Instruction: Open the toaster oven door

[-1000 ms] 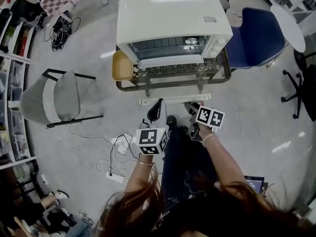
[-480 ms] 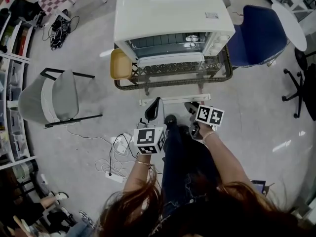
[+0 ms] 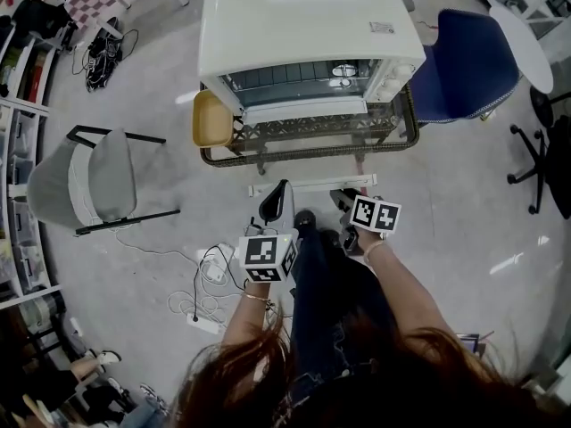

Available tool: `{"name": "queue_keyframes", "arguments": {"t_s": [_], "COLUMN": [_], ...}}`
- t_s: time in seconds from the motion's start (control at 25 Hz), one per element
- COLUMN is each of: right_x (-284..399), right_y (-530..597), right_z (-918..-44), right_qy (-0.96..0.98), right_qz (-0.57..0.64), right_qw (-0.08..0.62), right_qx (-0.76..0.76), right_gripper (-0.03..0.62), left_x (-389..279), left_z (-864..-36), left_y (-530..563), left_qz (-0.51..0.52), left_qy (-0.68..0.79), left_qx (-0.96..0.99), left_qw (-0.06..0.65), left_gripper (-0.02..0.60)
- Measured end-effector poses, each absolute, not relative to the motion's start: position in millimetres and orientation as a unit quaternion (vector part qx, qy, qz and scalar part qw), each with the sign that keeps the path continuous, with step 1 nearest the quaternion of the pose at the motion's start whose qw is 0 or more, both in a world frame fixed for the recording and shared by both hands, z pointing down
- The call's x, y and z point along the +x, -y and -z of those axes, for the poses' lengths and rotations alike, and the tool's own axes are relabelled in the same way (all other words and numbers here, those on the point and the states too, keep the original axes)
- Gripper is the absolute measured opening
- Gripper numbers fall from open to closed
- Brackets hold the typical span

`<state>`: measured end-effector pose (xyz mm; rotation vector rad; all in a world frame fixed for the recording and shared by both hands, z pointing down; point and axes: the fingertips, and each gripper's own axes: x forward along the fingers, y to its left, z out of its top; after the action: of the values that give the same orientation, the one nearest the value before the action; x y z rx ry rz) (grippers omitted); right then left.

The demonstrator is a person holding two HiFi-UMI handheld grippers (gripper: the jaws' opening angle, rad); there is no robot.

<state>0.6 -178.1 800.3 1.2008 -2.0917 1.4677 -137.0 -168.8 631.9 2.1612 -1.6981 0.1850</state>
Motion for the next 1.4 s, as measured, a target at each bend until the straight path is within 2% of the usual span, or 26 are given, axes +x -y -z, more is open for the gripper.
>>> {"name": "queue_keyframes", "arguments": {"t_s": [1.4], "right_x": [2.6], "right_y": [184.7], "right_z": [-826.0], "right_qy": [0.741], "right_qz": [-0.489], "right_qw": [0.195], "right_qx": [0.416], "right_gripper": [0.164], "left_x": [-128.2], "left_z": [-645.0], "left_y": [169.1], "left_qz": [-0.068], "left_qy": [0.615], "left_qx": [0.759], "left_qw": [0.201], "left_gripper": [0.014]}}
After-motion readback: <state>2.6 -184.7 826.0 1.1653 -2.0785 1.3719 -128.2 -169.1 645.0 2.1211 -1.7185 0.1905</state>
